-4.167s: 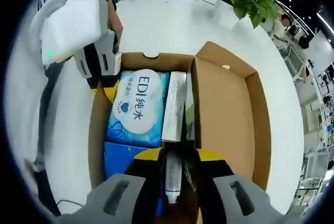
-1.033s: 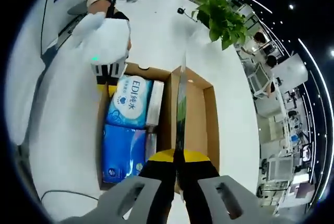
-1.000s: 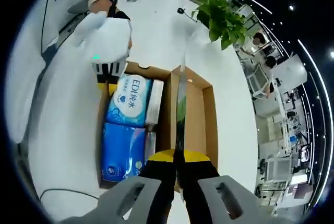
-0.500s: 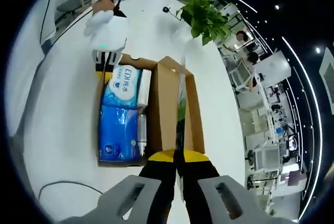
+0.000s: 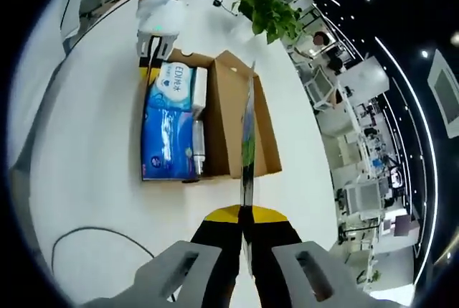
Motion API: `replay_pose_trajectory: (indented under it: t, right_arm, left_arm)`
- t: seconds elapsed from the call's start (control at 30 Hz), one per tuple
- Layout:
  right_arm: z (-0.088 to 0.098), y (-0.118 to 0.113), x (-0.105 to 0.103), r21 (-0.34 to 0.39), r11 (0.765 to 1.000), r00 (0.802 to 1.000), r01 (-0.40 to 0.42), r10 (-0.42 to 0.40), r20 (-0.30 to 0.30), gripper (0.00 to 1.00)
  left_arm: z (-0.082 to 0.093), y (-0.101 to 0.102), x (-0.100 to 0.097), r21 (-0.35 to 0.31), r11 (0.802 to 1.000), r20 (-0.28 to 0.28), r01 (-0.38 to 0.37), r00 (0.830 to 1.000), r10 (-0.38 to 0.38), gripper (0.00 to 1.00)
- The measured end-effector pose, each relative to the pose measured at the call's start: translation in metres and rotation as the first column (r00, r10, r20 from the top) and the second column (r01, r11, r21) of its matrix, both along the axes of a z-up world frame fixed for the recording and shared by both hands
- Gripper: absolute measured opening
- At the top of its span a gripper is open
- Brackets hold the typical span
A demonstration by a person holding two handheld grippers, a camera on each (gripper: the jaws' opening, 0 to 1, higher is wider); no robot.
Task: Operate the shoe box by opening the lid, removing the specified soft item, and placing it in the target area until the item is outside and the box remains undamaged.
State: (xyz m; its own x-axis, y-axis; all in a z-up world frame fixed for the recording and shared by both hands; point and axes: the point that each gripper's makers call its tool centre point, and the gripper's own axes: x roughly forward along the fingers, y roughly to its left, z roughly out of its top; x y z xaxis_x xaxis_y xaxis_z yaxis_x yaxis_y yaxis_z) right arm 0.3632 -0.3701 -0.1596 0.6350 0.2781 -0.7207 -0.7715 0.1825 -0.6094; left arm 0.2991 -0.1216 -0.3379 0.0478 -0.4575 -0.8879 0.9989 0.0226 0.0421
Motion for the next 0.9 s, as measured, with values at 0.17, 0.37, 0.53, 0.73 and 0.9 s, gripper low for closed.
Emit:
replay_pose_trajectory:
  t: [0.17,0.37,0.53,0.73,0.9]
  right_arm:
    - [-0.007,-0.017,-0.001,0.0,1.0,1.0,0.017,-0.017,0.001,0.0]
    - [-0.028,-0.04,0.002,-0.003,0.999,0.999,0.035,-0.035,-0.02,0.0]
    - [-0.042,-0.054,0.005,-0.013,0.999,0.999,0.037,-0.037,-0.023,0.0]
    - [-0.066,-0.071,0.01,-0.039,0.999,0.998,0.028,-0.03,-0.048,0.0]
    - [-0.084,-0.077,0.014,-0.042,0.999,0.997,0.012,-0.015,-0.07,0.0]
  left_arm:
    - [-0.001,0.0,0.0,-0.002,1.0,-0.002,0.0,1.0,0.0,0.01]
    - [-0.004,-0.001,0.0,0.003,1.0,-0.003,-0.004,1.0,0.004,0.01]
    - [-0.004,-0.001,0.001,0.002,1.0,-0.007,0.004,1.0,-0.004,0.01]
    - [-0.005,-0.001,0.0,0.007,1.0,-0.004,0.008,1.0,-0.008,0.01]
    - [-0.005,-0.001,0.0,0.013,1.0,-0.015,-0.004,1.0,0.004,0.01]
